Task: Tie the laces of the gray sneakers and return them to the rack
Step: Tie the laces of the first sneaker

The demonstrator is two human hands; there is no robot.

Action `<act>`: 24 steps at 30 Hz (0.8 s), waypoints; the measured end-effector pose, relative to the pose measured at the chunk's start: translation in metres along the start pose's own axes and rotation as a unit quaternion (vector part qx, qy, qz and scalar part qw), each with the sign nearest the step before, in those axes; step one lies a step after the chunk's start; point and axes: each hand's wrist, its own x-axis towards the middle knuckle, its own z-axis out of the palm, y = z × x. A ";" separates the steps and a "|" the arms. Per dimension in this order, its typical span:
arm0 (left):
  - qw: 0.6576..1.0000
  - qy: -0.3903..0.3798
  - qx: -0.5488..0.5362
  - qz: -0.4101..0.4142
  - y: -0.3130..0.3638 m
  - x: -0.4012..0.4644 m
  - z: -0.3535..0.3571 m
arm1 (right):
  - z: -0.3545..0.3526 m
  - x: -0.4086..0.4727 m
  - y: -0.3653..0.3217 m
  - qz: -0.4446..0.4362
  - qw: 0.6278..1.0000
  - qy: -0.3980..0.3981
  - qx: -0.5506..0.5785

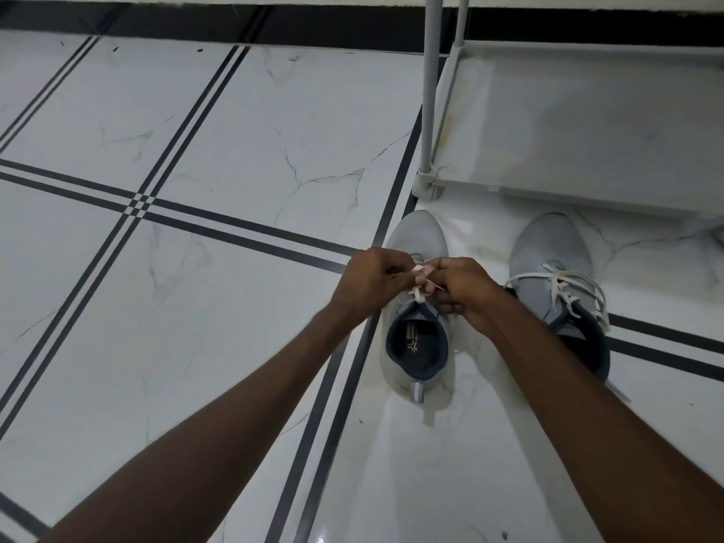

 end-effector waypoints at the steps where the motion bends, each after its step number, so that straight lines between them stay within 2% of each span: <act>1: 0.999 0.016 0.037 0.022 -0.001 -0.001 0.002 | -0.003 0.000 -0.001 0.009 1.000 -0.022 0.006; 3: 0.994 0.049 0.088 0.052 -0.003 -0.003 0.007 | -0.011 -0.001 -0.001 0.027 0.998 -0.060 0.015; 5: 0.993 0.068 0.090 0.041 -0.003 -0.006 0.010 | -0.017 -0.003 -0.002 0.039 0.995 -0.087 0.006; 9: 0.992 0.084 -0.069 -0.063 -0.008 -0.009 0.015 | -0.021 -0.010 -0.007 0.012 0.993 -0.077 -0.084; 11: 0.978 0.074 -0.164 -0.105 -0.008 -0.012 0.016 | -0.016 -0.015 -0.008 -0.026 0.987 -0.045 -0.153; 13: 0.952 0.053 -0.266 -0.139 -0.005 -0.015 0.014 | -0.011 -0.019 -0.005 -0.070 0.975 0.024 -0.210; 16: 0.913 0.031 -0.351 -0.205 -0.007 -0.021 0.007 | -0.009 -0.019 0.000 -0.128 0.960 0.091 -0.233; 20: 0.870 -0.011 -0.416 -0.264 -0.018 -0.031 0.000 | -0.023 -0.015 0.011 -0.211 0.887 0.167 -0.375; 22: 0.873 -0.022 -0.401 -0.277 -0.023 -0.037 -0.001 | -0.030 -0.016 0.020 -0.204 0.868 0.206 -0.403; 24: 0.911 -0.047 -0.312 -0.266 -0.027 -0.041 -0.003 | -0.035 -0.019 0.028 -0.187 0.844 0.233 -0.446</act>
